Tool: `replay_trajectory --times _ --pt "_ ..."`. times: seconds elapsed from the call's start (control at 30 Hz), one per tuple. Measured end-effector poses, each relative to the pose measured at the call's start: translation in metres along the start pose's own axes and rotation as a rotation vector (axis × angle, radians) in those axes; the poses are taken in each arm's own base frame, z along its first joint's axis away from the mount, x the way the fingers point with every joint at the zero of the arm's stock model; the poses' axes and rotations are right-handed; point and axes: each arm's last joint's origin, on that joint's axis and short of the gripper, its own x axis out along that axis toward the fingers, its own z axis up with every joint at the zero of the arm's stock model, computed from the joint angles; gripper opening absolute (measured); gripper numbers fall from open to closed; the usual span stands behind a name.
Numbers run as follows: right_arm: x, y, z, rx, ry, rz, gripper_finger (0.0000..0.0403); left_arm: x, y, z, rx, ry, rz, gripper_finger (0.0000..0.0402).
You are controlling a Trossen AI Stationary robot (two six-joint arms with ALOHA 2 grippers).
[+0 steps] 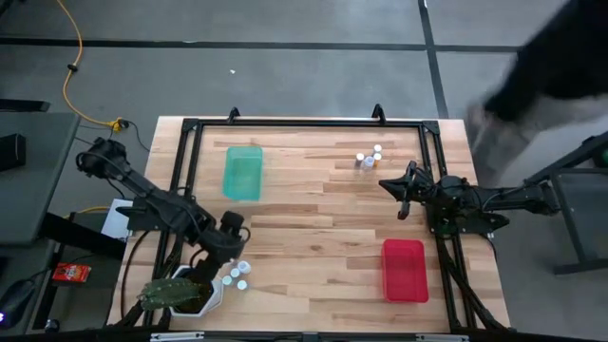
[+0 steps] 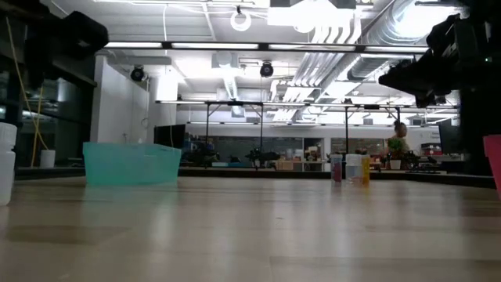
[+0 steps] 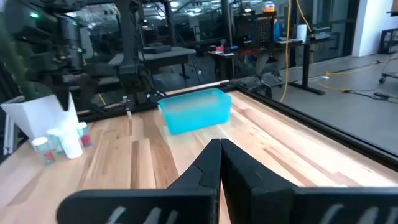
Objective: Pick and place medicine bottles into bin by pill shape (circle, oval)
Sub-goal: Put the blue capsule bottle into the blue bin
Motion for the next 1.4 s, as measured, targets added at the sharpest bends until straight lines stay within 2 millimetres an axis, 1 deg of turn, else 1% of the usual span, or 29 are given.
replay_trajectory --times 0.17,0.33,0.5,0.57,0.87,0.93,1.0,1.1,1.17,1.27,1.4 --pt "0.000 0.000 -0.002 -0.004 0.015 -0.003 0.0000 0.012 -0.010 0.000 0.065 0.057 0.007 0.0223" --pt "0.000 0.000 -0.002 -0.005 0.016 -0.003 0.0000 0.025 -0.015 0.001 0.110 0.123 0.013 0.0223" --pt "0.000 0.000 -0.002 -0.007 0.022 -0.004 0.0000 0.025 -0.015 0.001 0.114 0.118 0.030 0.0223" --pt "0.000 0.000 -0.002 -0.007 0.023 -0.004 0.0000 0.023 -0.013 0.001 0.087 0.107 0.033 0.0223" --pt "0.000 -0.001 -0.003 -0.010 0.028 -0.033 0.0000 0.020 0.008 0.008 -0.150 0.068 0.065 0.0223" --pt "0.000 -0.001 -0.003 -0.010 0.031 -0.033 0.0000 0.019 0.013 0.013 -0.219 0.057 0.058 0.0223" --pt "0.000 -0.001 -0.004 -0.012 0.035 -0.033 0.0000 0.018 0.018 0.013 -0.343 0.071 0.065 0.0223" --pt "0.000 -0.001 -0.004 -0.012 0.037 -0.033 0.0000 0.013 0.027 0.018 -0.590 0.055 0.059 0.0223" --pt "0.000 -0.001 -0.004 -0.013 0.039 -0.034 0.0000 0.011 0.030 0.017 -0.732 0.078 0.047 0.0223" --pt "0.000 -0.001 -0.005 -0.015 0.045 -0.035 0.0000 0.011 0.029 0.018 -0.827 0.096 0.009 0.0223" --pt "0.000 -0.002 -0.006 -0.019 0.059 -0.037 0.0000 0.021 0.023 0.019 -0.866 0.162 -0.010 0.0223"
